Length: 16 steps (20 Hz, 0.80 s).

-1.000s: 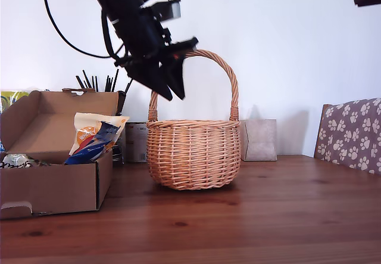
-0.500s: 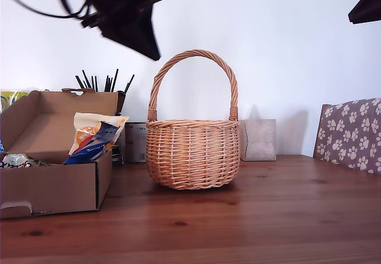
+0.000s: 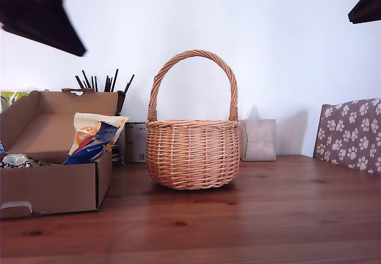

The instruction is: Move the bags of Easter eggs from the cardboard box on the left into the woven basket on the right side.

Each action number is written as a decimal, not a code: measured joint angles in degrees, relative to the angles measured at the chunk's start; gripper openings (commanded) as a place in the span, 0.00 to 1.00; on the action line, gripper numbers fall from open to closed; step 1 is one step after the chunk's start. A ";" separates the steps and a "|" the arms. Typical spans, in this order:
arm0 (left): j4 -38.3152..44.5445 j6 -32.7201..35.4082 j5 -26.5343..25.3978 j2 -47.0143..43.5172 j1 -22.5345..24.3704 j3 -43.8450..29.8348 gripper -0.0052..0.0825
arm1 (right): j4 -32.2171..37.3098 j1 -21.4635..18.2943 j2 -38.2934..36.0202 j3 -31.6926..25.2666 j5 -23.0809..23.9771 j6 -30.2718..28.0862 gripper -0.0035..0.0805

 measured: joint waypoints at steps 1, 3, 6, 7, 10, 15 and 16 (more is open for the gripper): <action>-1.46 1.73 0.13 -0.15 -0.02 -0.17 0.08 | 0.00 0.00 0.00 0.00 0.00 0.00 0.03; -2.84 2.95 1.86 1.46 -0.02 -0.17 0.45 | -0.02 0.00 0.00 0.00 0.02 0.00 0.03; -2.71 3.96 0.39 4.59 -0.02 -0.20 0.96 | 0.00 0.00 0.00 0.00 0.02 0.00 0.03; -2.10 5.09 -0.61 5.95 -0.02 -0.20 0.95 | 0.00 0.00 0.00 0.00 0.00 0.00 0.03; 0.20 6.45 -1.79 10.88 0.66 -0.22 0.95 | 0.00 0.00 0.00 0.00 0.00 0.00 0.03; 6.82 8.02 -3.76 18.51 4.00 -0.26 0.95 | 0.00 0.00 0.00 0.00 0.02 0.00 0.03; 7.76 8.26 -3.78 20.02 4.90 -0.26 0.95 | 0.00 0.00 0.00 0.00 0.00 0.00 0.03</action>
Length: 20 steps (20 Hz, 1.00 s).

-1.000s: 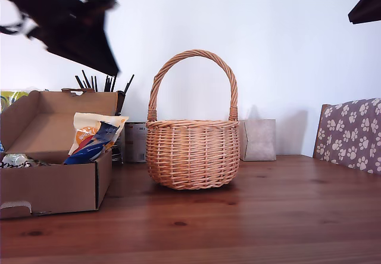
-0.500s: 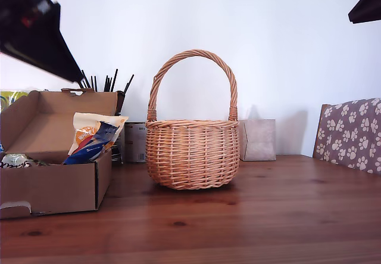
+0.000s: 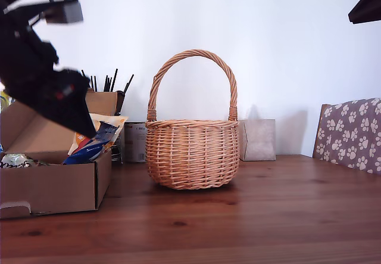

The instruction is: Move the bags of Easter eggs from the cardboard box on the left into the woven basket on the right side.

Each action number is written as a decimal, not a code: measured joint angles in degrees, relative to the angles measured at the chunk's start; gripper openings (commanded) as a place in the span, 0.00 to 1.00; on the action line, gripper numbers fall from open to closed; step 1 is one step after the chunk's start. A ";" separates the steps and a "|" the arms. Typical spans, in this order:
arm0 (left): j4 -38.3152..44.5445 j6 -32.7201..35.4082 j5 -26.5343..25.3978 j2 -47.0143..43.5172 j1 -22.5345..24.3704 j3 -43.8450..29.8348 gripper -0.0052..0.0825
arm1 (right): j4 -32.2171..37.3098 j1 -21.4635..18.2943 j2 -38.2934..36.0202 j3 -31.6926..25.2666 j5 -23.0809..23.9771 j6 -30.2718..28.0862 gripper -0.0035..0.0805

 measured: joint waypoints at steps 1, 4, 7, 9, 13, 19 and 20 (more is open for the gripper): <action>0.94 0.33 0.00 1.46 0.90 0.00 0.95 | -0.02 0.00 0.00 0.00 0.00 0.00 0.03; 3.76 1.73 -0.02 5.25 3.06 0.00 0.95 | 0.00 0.00 0.00 0.00 0.00 0.00 0.03; 7.30 3.08 0.09 6.49 4.42 -0.02 0.95 | 0.00 0.00 0.00 0.00 0.00 0.00 0.03; 8.59 3.80 0.26 6.49 4.85 -0.02 0.95 | 0.00 0.00 0.00 0.00 0.00 0.00 0.03; 8.87 3.96 4.02 6.51 5.95 -0.02 0.95 | 0.02 0.00 0.00 0.00 0.00 0.00 0.03; 11.58 4.04 5.90 7.96 6.05 -0.02 0.95 | 0.02 0.00 0.00 0.00 0.00 0.00 0.03; 11.54 4.13 6.43 9.05 6.34 -0.02 0.95 | 0.02 0.00 0.00 0.00 0.00 0.00 0.03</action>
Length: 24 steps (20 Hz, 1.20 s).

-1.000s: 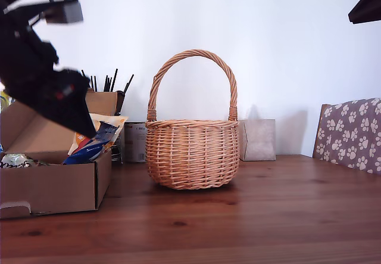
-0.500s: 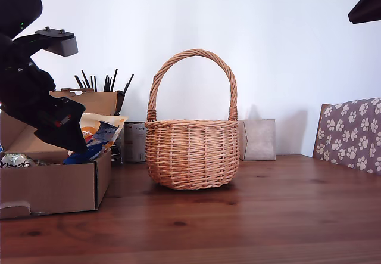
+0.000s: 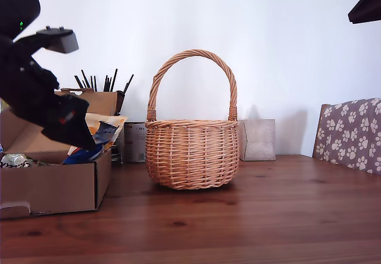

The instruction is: Move the bags of Easter eggs from the cardboard box on the left into the woven basket on the right side.

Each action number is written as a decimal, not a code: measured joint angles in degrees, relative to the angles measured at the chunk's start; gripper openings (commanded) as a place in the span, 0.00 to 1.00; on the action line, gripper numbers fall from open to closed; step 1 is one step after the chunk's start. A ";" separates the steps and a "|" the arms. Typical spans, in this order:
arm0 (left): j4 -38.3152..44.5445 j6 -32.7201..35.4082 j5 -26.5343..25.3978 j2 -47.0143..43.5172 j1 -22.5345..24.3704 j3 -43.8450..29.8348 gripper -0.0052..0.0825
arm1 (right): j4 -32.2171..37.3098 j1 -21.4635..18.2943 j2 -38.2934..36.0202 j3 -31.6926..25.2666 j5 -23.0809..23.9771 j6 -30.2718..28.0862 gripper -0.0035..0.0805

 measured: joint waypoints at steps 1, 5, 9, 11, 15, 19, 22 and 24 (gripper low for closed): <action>-0.02 0.15 0.26 1.16 0.15 0.00 0.95 | 0.00 0.00 0.00 0.00 0.00 0.00 0.03; 0.90 0.83 0.37 2.78 1.07 0.00 0.95 | 0.00 0.00 0.00 0.00 0.02 0.00 0.03; 4.76 2.75 -0.94 3.21 1.88 0.00 0.95 | 0.00 0.00 0.00 0.00 0.00 0.00 0.03; 5.09 2.84 -1.01 4.66 2.27 0.00 0.95 | 0.00 0.00 0.00 0.00 0.00 0.00 0.03; 6.86 2.80 -0.76 6.82 2.62 0.04 0.95 | 0.00 0.00 0.00 0.00 0.00 0.00 0.03; 8.61 2.73 -0.68 8.37 3.10 0.50 0.95 | 0.00 0.00 0.00 0.00 0.00 0.00 0.03; 9.16 1.68 -0.33 9.62 3.78 1.14 0.83 | -0.02 0.00 0.00 0.00 0.00 0.00 0.03; 9.18 0.33 -0.11 10.25 4.02 1.36 0.56 | 0.00 0.00 0.00 0.00 0.00 0.00 0.03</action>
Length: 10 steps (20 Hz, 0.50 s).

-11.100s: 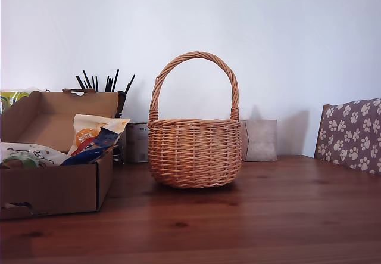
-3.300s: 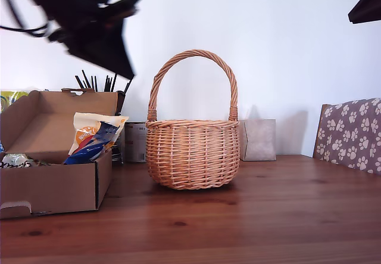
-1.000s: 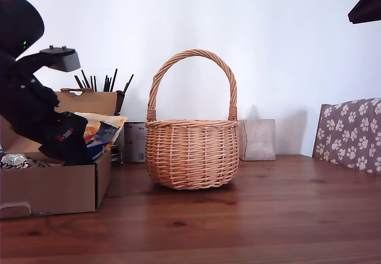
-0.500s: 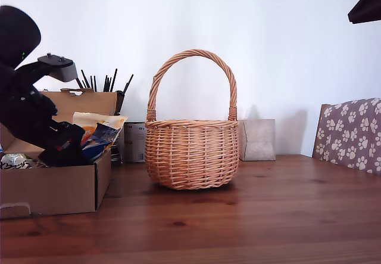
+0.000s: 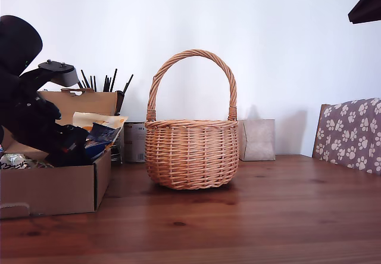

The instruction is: Move the bags of Easter eggs from the cardboard box on the left into the woven basket on the right side.

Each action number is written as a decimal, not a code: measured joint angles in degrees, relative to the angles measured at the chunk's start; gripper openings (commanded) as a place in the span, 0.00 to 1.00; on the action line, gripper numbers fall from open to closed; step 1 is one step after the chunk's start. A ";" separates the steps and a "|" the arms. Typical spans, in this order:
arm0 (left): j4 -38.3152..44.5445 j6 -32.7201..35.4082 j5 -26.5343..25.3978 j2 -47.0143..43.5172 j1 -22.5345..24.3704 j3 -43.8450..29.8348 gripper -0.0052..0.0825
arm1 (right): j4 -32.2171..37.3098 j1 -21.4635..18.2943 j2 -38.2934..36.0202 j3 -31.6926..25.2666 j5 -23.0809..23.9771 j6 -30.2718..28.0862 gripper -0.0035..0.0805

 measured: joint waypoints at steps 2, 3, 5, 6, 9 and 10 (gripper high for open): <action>-0.28 -0.31 -0.26 0.15 -0.02 -0.02 0.27 | 0.00 0.00 0.00 0.00 0.00 0.00 0.03; -0.28 -0.31 -0.55 0.48 0.00 -0.02 0.17 | 0.00 0.00 0.00 0.00 0.00 0.00 0.03; -0.31 -0.31 -0.63 0.77 0.04 -0.07 0.11 | 0.00 0.00 0.00 0.00 0.00 0.00 0.03; -0.35 -0.31 -0.74 0.77 0.04 -0.09 0.10 | -0.02 0.00 0.00 0.00 0.00 0.00 0.03; -0.55 -0.31 -1.05 0.77 0.11 -0.09 0.10 | 0.00 0.00 0.00 0.00 0.00 0.00 0.03; -0.92 -0.31 -1.05 0.77 0.11 -0.09 0.10 | 0.00 0.00 0.00 0.00 0.00 0.00 0.03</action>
